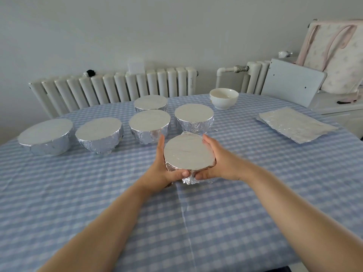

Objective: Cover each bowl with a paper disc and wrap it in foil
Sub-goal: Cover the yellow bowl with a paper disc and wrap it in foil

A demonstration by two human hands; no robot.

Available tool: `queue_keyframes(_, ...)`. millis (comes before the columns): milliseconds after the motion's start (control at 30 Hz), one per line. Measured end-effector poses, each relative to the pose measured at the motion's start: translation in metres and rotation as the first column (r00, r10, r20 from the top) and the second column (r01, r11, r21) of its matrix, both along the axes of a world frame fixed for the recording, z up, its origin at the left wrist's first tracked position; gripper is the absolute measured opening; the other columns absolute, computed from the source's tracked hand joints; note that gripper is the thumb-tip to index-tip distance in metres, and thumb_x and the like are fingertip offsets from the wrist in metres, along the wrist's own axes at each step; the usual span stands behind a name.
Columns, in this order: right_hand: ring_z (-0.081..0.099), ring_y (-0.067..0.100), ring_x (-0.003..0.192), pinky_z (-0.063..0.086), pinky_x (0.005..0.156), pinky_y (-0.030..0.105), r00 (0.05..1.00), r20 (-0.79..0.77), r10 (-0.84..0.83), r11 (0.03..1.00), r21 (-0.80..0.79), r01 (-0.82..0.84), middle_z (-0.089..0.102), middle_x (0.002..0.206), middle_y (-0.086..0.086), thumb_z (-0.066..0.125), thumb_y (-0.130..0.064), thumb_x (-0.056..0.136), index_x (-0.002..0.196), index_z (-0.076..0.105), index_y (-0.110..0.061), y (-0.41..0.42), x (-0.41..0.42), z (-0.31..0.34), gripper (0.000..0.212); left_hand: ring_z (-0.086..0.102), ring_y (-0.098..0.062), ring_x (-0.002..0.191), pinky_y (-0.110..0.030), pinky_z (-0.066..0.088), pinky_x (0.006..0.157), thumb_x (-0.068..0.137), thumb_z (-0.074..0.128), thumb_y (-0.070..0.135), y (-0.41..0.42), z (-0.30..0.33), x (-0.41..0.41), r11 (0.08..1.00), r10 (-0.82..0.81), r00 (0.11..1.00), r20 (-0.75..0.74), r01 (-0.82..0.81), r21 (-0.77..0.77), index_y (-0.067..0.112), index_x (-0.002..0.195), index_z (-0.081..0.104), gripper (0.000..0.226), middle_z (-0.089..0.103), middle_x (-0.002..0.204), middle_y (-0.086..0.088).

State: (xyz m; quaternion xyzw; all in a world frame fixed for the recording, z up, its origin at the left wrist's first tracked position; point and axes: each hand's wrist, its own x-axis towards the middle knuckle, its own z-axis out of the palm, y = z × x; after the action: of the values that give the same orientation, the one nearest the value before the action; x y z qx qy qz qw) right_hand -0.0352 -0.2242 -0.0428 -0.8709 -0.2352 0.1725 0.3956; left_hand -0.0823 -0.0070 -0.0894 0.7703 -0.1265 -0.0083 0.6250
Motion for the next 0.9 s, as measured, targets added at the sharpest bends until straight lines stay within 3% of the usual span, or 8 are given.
queue_keyframes(100, 0.019, 0.007, 0.145, 0.022, 0.120, 0.032, 0.999, 0.030, -0.045, 0.999, -0.024, 0.046, 0.014, 0.162, -0.006, 0.083, -0.068, 0.040, 0.157, -0.004, -0.026, 0.004, -0.005, -0.003, 0.152, 0.045, 0.019, 0.121, -0.006, 0.040, 0.093, 0.049, 0.089, 0.062, 0.009, 0.010, 0.000, 0.996, -0.030, 0.999, -0.024, 0.031, 0.080, 0.033, 0.144, 0.008, 0.129, 0.039, 0.141, 0.016)
queue_keyframes(167, 0.022, 0.010, 0.145, 0.025, 0.118, 0.033, 0.994, 0.065, -0.083, 0.995, -0.052, 0.087, 0.016, 0.161, -0.006, 0.081, -0.077, 0.038, 0.156, -0.004, -0.029, 0.008, -0.011, -0.007, 0.153, 0.047, 0.012, 0.125, -0.009, 0.041, 0.094, 0.049, 0.087, 0.067, 0.015, 0.016, 0.001, 0.989, -0.063, 0.996, -0.058, 0.070, 0.127, 0.038, 0.139, 0.024, 0.113, 0.045, 0.140, 0.017)
queue_keyframes(300, 0.028, 0.018, 0.144, 0.032, 0.114, 0.042, 0.983, 0.114, -0.146, 0.982, -0.104, 0.158, 0.016, 0.159, -0.003, 0.080, -0.074, 0.050, 0.155, -0.009, -0.031, 0.016, -0.023, -0.009, 0.144, 0.024, -0.002, 0.146, -0.033, 0.028, 0.118, 0.047, 0.084, 0.074, 0.037, 0.022, 0.005, 0.951, -0.016, 0.993, -0.116, 0.051, 0.305, 0.033, 0.157, 0.001, 0.144, 0.023, 0.160, 0.019)
queue_keyframes(367, 0.031, 0.021, 0.143, 0.034, 0.113, 0.045, 0.981, 0.121, -0.150, 0.977, -0.137, 0.166, 0.017, 0.159, -0.002, 0.077, -0.079, 0.049, 0.155, -0.010, -0.031, 0.017, -0.025, -0.007, 0.145, 0.002, 0.001, 0.145, -0.030, 0.008, 0.119, 0.038, 0.068, 0.092, 0.040, 0.033, 0.001, 0.875, 0.083, 0.993, -0.082, -0.033, 0.483, 0.031, 0.156, -0.012, 0.155, -0.003, 0.156, 0.024)
queue_keyframes(433, 0.033, 0.022, 0.141, 0.037, 0.110, 0.047, 0.980, 0.124, -0.157, 0.975, -0.138, 0.174, 0.021, 0.157, -0.002, 0.074, -0.084, 0.044, 0.154, -0.007, -0.035, 0.017, -0.026, -0.005, 0.145, -0.002, 0.003, 0.145, -0.026, 0.005, 0.116, 0.048, 0.050, 0.099, 0.033, 0.047, -0.002, 0.823, 0.169, 0.984, 0.058, -0.173, 0.541, 0.026, 0.158, 0.000, 0.142, 0.000, 0.156, 0.023)
queue_keyframes(567, 0.022, 0.018, 0.146, 0.034, 0.113, 0.045, 0.982, 0.130, -0.138, 0.981, -0.116, 0.153, 0.016, 0.161, 0.000, 0.081, -0.070, 0.055, 0.155, -0.006, -0.032, 0.018, -0.030, 0.000, 0.138, 0.009, -0.005, 0.150, -0.029, 0.007, 0.122, 0.099, 0.022, 0.062, -0.006, 0.059, 0.005, 0.711, 0.157, 0.930, 0.332, -0.340, 0.616, 0.022, 0.155, 0.028, 0.068, 0.017, 0.164, 0.008)
queue_keyframes(800, 0.015, 0.011, 0.149, 0.026, 0.119, 0.033, 1.000, 0.003, -0.015, 0.997, -0.070, 0.015, 0.002, 0.165, -0.007, 0.075, -0.069, 0.058, 0.154, -0.016, -0.033, 0.004, -0.022, 0.004, 0.137, 0.001, -0.017, 0.153, -0.036, 0.000, 0.122, 0.105, 0.022, 0.046, -0.028, 0.053, 0.015, 0.449, 0.052, 0.973, 0.227, -0.225, 0.864, 0.032, 0.155, 0.023, 0.052, 0.009, 0.165, 0.008)
queue_keyframes(900, 0.033, 0.005, 0.138, 0.035, 0.100, 0.009, 0.994, -0.033, -0.102, 0.985, 0.135, 0.106, 0.021, 0.158, -0.012, 0.063, -0.056, 0.080, 0.157, 0.011, -0.025, -0.007, -0.016, 0.011, 0.098, 0.003, -0.018, 0.152, -0.037, 0.001, 0.122, 0.105, 0.021, 0.045, -0.030, 0.052, 0.017, 0.413, 0.046, 0.972, 0.229, -0.227, 0.882, 0.034, 0.154, 0.024, 0.051, 0.011, 0.165, 0.007)
